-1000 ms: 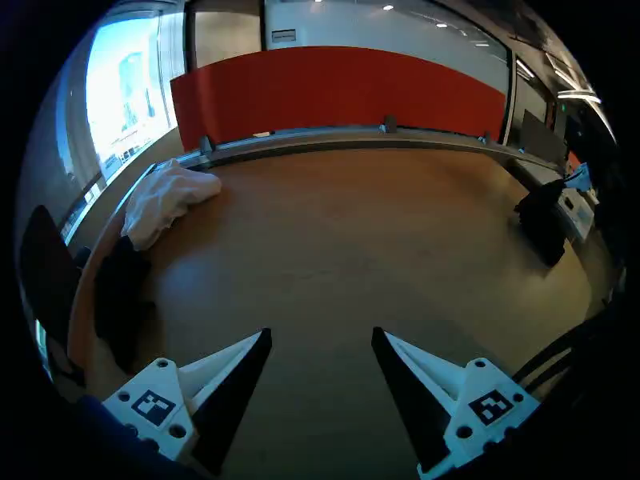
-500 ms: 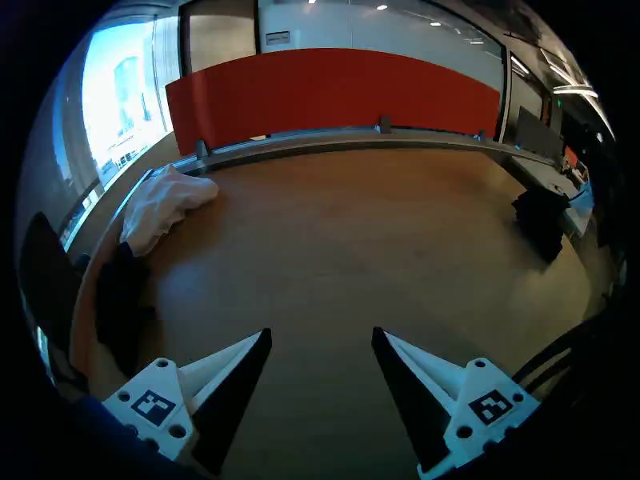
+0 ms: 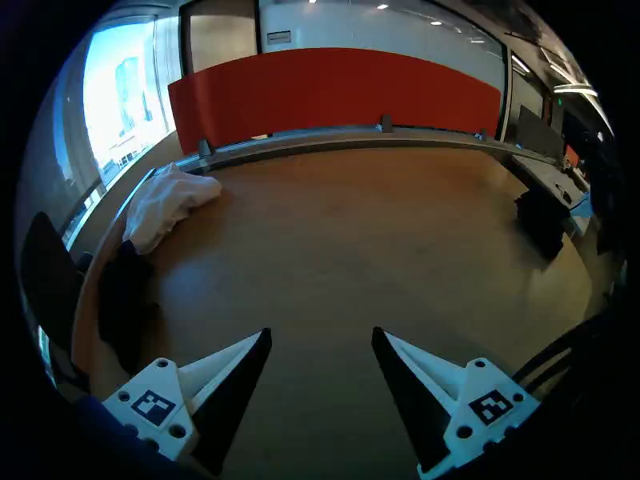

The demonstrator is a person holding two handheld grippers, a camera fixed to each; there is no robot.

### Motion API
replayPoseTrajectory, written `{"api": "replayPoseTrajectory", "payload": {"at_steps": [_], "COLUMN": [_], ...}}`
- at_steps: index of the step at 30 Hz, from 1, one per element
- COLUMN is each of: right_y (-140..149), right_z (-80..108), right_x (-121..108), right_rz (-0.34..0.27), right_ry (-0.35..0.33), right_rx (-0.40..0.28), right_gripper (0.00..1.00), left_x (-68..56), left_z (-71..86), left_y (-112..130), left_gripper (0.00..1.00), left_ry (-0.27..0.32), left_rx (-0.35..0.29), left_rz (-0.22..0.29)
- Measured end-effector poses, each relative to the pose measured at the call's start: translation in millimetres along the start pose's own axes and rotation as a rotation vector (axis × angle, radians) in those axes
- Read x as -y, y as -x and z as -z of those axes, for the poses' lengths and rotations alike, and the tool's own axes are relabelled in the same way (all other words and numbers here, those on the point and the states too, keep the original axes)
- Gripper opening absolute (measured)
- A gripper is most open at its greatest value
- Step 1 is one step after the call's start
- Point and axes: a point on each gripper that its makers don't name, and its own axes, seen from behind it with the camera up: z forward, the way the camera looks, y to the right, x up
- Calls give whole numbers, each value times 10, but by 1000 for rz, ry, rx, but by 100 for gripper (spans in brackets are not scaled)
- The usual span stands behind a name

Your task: Fold towel

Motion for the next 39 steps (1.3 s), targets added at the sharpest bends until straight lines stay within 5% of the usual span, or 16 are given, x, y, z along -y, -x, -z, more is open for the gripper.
{"api": "replayPoseTrajectory", "payload": {"at_steps": [39], "right_y": [131], "right_z": [-95], "right_x": [-153], "right_rz": [-37], "right_ry": [78], "right_rx": [41], "right_gripper": [6], "left_x": [50], "left_z": [38], "left_y": [50], "left_gripper": [93], "left_ry": [-5], "left_rx": [7], "left_rz": [1]}}
